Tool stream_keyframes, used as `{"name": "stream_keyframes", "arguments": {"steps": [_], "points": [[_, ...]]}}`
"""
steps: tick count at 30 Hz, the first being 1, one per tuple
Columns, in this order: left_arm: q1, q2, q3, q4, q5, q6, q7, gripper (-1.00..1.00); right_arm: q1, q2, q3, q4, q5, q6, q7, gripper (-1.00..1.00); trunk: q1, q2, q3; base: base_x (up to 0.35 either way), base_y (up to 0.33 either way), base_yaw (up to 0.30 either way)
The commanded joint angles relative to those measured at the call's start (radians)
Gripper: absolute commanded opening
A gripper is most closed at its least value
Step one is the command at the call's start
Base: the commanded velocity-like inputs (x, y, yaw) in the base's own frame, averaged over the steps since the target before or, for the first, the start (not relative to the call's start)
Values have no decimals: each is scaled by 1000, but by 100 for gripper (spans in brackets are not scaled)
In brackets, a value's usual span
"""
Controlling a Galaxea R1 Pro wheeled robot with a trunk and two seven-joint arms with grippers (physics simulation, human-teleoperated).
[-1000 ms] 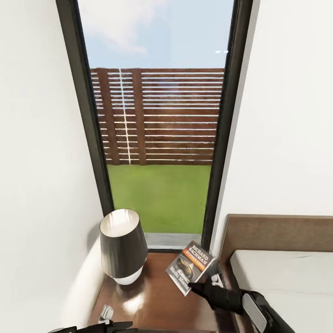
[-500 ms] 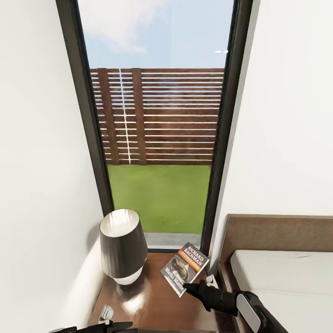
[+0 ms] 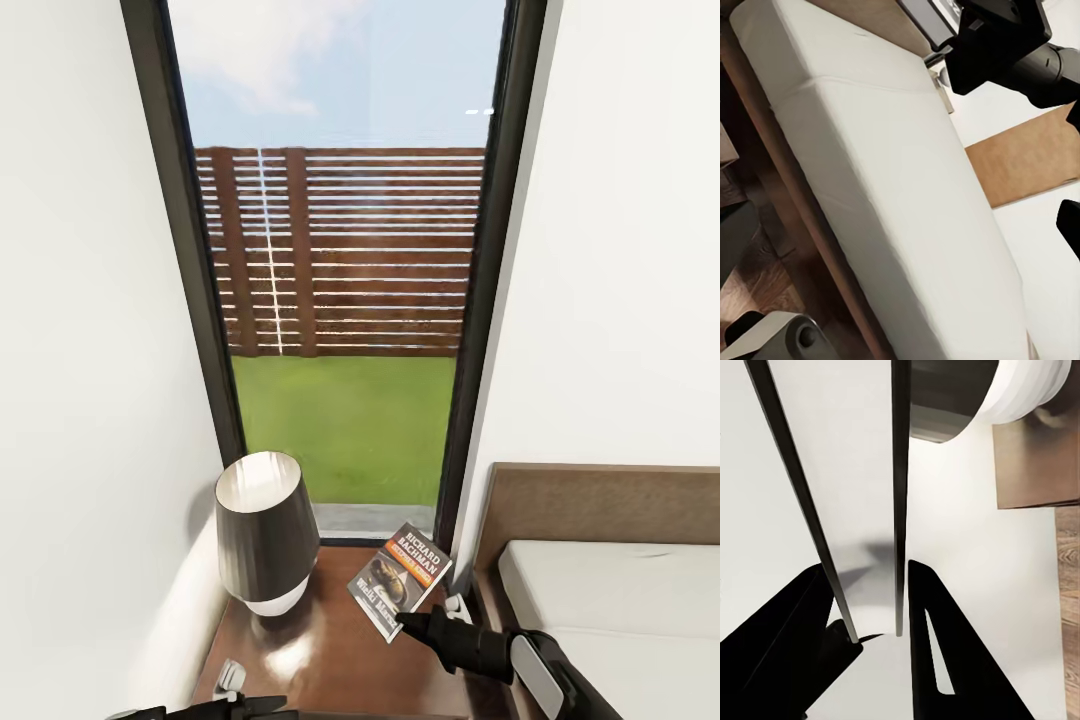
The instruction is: In the bedroom, move the book from the bed onto either nightstand, and place the two sandals side by side next to the bed.
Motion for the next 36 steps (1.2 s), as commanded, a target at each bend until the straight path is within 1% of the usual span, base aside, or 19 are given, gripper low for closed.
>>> {"name": "stream_keyframes", "arguments": {"steps": [1,5,7,9,10,11,13,15,20,36], "points": [[-1,1,-7,0,9,11,-1,100,-1,-1,4,0,-8,5,-1,-100,5,-10,-5,0,0,0],[-1,0,-8,0,9,11,-2,100,-1,-1,4,1,-8,5,-1,-100,20,-38,-18,0,0,0],[-1,-1,-8,0,9,11,-3,100,-1,-1,4,9,-18,19,-1,-100,28,-52,-24,0,0,0],[0,-1,-8,0,9,11,-3,100,-1,-1,4,21,-57,105,0,-100,35,-66,-31,0,0,0],[0,-1,-8,0,9,11,-4,100,-1,-2,4,23,-82,150,0,-100,39,-73,-34,0,0,0],[-1,-1,-8,0,9,11,-4,100,-1,-3,4,26,-118,193,1,-100,43,-80,-37,0,0,0],[-1,-1,-8,0,9,11,-4,100,-1,-4,4,28,-147,219,1,-100,51,-94,-43,0,0,0],[-1,-1,-8,0,9,11,-3,100,-1,-4,4,28,-159,230,1,-100,58,-108,-49,0,0,0],[-1,-1,-8,0,9,11,-4,100,-1,-4,4,29,-167,237,1,-100,77,-143,-65,0,0,0],[-1,-1,-8,0,9,11,-3,100,-1,-3,4,29,-167,238,-1,-100,139,-255,-115,0,0,0]]}}
